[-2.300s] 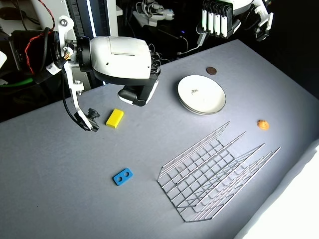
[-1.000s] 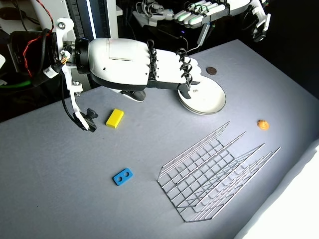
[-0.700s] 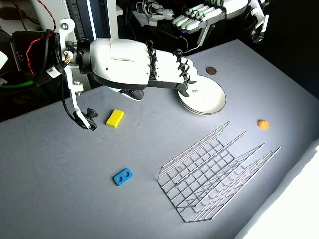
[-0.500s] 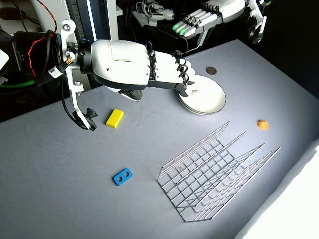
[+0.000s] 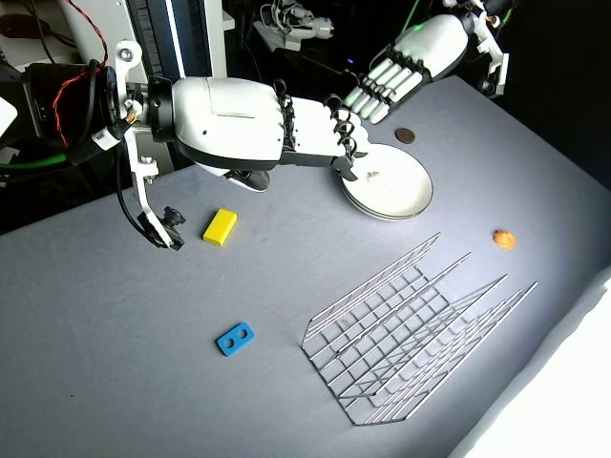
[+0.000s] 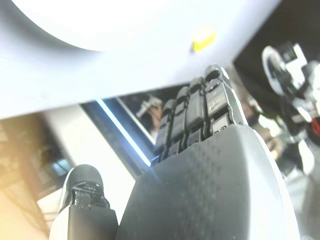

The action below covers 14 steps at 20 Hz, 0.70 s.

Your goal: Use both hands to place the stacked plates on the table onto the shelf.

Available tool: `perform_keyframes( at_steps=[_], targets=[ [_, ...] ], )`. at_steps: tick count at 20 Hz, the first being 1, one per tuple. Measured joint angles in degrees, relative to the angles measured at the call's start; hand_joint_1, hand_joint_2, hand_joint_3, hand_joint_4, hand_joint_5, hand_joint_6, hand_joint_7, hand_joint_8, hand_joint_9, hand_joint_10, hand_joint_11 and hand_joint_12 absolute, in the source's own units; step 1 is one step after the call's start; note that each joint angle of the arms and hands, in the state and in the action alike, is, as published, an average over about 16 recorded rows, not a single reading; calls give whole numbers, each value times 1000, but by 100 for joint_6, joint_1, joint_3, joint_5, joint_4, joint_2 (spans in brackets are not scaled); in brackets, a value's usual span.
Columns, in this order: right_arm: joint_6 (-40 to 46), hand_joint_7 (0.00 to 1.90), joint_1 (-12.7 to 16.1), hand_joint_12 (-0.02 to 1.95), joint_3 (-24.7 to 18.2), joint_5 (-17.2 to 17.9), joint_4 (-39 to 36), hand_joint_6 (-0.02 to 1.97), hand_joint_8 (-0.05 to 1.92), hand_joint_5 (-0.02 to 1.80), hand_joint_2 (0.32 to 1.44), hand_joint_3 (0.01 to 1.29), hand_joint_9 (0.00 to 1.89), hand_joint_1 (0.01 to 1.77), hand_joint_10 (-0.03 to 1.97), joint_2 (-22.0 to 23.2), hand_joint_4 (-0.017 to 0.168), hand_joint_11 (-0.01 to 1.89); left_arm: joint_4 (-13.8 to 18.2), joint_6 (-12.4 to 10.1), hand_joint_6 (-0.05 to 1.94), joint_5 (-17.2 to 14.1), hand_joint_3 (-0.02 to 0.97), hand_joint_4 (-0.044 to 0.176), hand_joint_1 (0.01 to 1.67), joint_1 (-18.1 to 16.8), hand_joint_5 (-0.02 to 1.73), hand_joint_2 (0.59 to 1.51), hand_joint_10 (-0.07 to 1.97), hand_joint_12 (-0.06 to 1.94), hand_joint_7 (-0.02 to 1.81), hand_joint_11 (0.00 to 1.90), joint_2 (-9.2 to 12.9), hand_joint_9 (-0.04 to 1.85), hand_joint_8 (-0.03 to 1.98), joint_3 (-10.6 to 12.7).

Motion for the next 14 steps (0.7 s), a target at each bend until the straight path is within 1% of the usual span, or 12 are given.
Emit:
perform_keyframes(
  at_steps=[3,6,14],
  targets=[
    [-3,18,-19,600,0,34,-27,23,17,23,1027,19,35,1316,11,-3,-1,21,85,0,-9,259,22,-2,24,181,21,1121,8,0,21,21,-112,17,0,105],
    [-10,18,-21,590,0,47,-44,23,17,23,1029,18,35,1331,11,-6,-1,21,153,-4,-5,458,21,-2,24,356,22,1126,8,0,22,21,-252,18,0,261],
    [-52,17,-21,581,0,52,-67,23,16,19,1031,18,30,1342,10,-13,-1,21,164,-21,4,900,20,-2,25,807,23,1134,8,0,20,19,-663,20,0,815]
  ],
)
